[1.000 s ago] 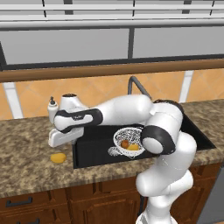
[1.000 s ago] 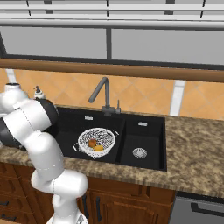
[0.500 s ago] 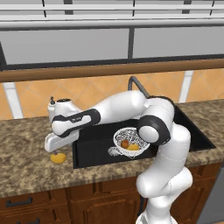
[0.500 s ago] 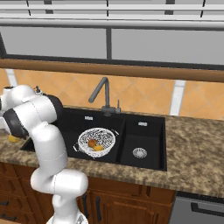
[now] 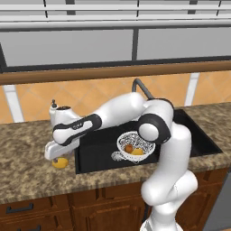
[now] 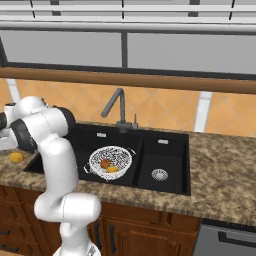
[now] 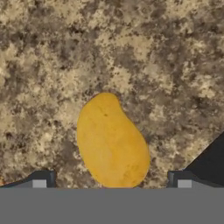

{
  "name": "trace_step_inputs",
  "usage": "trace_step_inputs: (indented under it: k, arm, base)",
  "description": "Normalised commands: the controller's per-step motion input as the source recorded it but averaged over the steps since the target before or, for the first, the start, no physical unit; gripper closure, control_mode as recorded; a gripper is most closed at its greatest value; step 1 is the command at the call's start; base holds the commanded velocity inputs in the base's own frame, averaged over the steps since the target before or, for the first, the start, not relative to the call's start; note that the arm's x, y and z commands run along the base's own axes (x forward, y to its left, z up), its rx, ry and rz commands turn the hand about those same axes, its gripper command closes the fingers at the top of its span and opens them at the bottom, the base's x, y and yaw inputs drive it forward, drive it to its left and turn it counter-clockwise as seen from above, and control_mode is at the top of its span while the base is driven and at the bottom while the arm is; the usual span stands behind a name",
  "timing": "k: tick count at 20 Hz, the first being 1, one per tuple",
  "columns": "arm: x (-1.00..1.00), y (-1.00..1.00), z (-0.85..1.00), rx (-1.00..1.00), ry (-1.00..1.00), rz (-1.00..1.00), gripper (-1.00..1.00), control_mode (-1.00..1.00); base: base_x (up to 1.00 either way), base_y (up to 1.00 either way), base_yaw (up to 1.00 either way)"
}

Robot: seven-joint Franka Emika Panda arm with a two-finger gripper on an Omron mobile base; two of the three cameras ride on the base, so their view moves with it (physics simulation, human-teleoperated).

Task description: Put the colander in the sink, put the peach, mango, mango in the colander, and turn on the sink faucet and pour water over the colander.

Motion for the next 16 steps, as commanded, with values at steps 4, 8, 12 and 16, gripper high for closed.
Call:
trace_step_inputs:
  k: [4,8,12,16]
  arm:
    - [0.05,0.07,-0.2,0.0,0.0,0.02,-1.0,-1.0]
    - [0.0,0.14,-0.19,-0.01,0.0,0.0,-1.0,-1.0]
    - [0.0,0.08,-0.14,0.0,0.0,0.0,-1.0,-1.0]
    - [0.0,0.05,-0.04,0.0,0.0,0.0,-1.0,-1.0]
  base:
    - [0.0,0.0,0.0]
    - [0.0,0.0,0.0]
    - [0.0,0.0,0.0]
    - [0.0,0.0,0.0]
